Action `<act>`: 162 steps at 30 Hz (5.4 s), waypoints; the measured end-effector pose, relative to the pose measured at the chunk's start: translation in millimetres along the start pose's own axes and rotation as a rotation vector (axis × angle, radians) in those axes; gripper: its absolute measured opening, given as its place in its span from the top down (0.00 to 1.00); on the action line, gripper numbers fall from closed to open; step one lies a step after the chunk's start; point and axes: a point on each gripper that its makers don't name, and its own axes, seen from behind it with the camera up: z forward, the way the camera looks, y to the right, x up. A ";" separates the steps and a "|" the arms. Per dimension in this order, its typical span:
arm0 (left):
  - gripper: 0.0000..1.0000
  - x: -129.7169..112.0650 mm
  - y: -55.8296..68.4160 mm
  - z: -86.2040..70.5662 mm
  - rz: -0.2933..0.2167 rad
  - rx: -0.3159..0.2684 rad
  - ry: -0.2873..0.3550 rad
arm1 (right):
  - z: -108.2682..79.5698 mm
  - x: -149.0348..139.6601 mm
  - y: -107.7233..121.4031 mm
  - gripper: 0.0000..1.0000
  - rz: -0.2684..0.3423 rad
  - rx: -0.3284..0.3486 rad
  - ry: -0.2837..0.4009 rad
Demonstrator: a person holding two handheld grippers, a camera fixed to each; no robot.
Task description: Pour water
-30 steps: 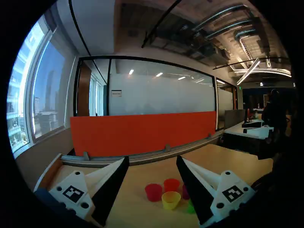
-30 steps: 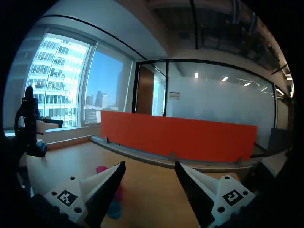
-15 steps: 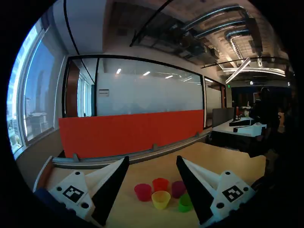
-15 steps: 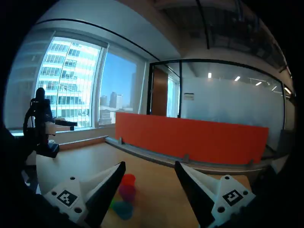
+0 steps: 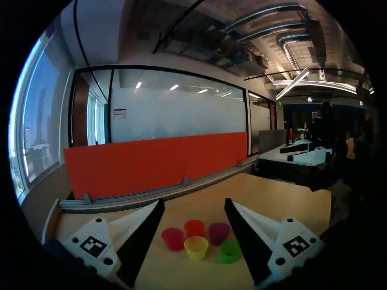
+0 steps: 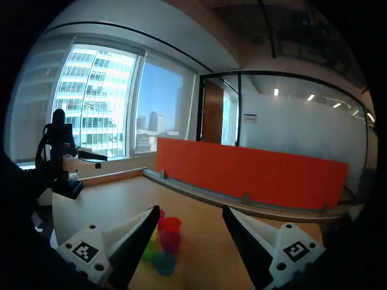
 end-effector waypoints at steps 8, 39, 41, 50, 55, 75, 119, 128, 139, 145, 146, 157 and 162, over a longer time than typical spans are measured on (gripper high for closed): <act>0.08 -12.4 7.8 3.1 0.012 -0.043 -0.031 | -0.7 -10.5 -9.9 0.00 -0.016 0.039 -0.041; 0.08 -104.0 28.7 27.0 0.021 -0.135 -0.181 | 4.9 -86.0 -27.4 0.00 -0.002 0.118 -0.191; 0.08 -109.6 30.7 28.3 0.023 -0.139 -0.188 | 5.4 -89.7 -27.9 0.00 -0.003 0.122 -0.196; 0.08 -135.4 38.6 35.9 0.037 -0.167 -0.223 | 9.6 -116.7 -32.0 0.00 -0.015 0.135 -0.239; 0.08 -149.8 42.8 40.6 0.029 -0.184 -0.251 | 13.0 -130.3 -33.8 0.00 -0.023 0.139 -0.259; 0.08 -195.9 60.5 52.5 0.047 -0.243 -0.342 | 21.5 -175.9 -42.3 0.00 -0.011 0.167 -0.334; 0.08 -235.6 75.5 57.6 0.079 -0.297 -0.421 | 35.7 -230.7 -57.2 0.00 -0.012 0.198 -0.422; 0.08 -237.9 76.7 59.2 0.076 -0.301 -0.425 | 49.3 -240.7 -63.3 0.00 -0.013 0.215 -0.436; 0.08 -238.4 74.1 63.1 0.075 -0.300 -0.427 | 64.2 -260.9 -68.1 0.00 -0.024 0.228 -0.471; 0.08 -239.3 74.0 64.3 0.077 -0.302 -0.429 | 73.1 -267.5 -71.3 0.00 -0.026 0.239 -0.482; 0.08 -239.4 73.9 64.5 0.077 -0.302 -0.429 | 74.6 -268.4 -71.9 0.00 -0.026 0.241 -0.484; 0.08 -239.0 74.3 65.6 0.077 -0.303 -0.431 | 90.1 -276.2 -77.4 0.00 -0.032 0.260 -0.498; 0.08 -238.2 74.0 65.7 0.074 -0.301 -0.430 | 95.8 -276.3 -78.6 0.00 -0.031 0.264 -0.499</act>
